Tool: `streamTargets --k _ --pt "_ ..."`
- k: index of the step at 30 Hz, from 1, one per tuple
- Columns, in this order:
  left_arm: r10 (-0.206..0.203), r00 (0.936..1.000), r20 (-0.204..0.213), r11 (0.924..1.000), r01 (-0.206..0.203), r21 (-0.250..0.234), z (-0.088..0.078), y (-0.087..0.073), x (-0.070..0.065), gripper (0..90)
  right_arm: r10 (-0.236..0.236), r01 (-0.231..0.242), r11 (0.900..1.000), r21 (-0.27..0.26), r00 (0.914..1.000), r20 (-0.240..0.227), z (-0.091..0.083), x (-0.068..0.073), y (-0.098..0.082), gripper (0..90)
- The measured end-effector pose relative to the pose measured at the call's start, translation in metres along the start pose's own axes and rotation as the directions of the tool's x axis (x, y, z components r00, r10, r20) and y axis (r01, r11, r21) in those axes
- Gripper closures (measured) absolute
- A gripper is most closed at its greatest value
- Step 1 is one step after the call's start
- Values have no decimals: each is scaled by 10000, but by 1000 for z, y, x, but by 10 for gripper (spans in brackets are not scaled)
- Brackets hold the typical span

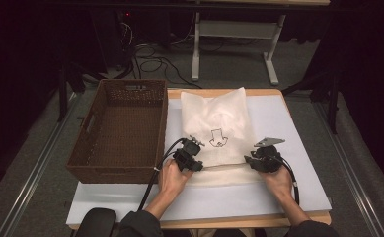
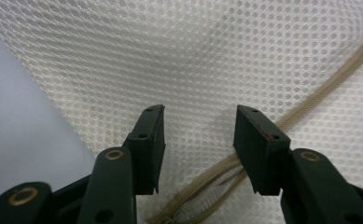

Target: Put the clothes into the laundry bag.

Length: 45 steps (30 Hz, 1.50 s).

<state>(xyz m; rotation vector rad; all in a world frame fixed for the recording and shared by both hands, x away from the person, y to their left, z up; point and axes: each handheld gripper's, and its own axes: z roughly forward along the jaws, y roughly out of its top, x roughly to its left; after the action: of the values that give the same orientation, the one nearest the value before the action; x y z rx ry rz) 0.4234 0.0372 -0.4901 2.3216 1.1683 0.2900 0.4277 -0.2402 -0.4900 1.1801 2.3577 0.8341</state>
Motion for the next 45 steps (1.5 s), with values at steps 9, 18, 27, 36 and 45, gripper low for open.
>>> streamTargets --k 9,18,27,36,45 --pt "486 9956 798 9950 -413 -904 -27 -3 -10 476 77 -98 9946 -1038 9998 -210 -30 6 0 554" --pt "689 9877 1405 9834 -435 -1764 -60 -25 -9 472 12 -187 9818 -1889 9957 -921 -55 18 -6 527" --pt "896 9797 1794 9715 -462 -2326 -76 -48 -14 462 -30 -304 9737 -2256 9893 -1460 -70 35 -13 507" --pt "820 9813 1741 9634 -333 -2660 -80 -71 -16 445 -224 -153 9746 -2236 9861 -1649 -72 53 -20 499" --pt "761 9813 1771 9620 -255 -2720 -75 -80 -15 433 -485 128 9775 -2104 9851 -1651 -67 67 -29 498"
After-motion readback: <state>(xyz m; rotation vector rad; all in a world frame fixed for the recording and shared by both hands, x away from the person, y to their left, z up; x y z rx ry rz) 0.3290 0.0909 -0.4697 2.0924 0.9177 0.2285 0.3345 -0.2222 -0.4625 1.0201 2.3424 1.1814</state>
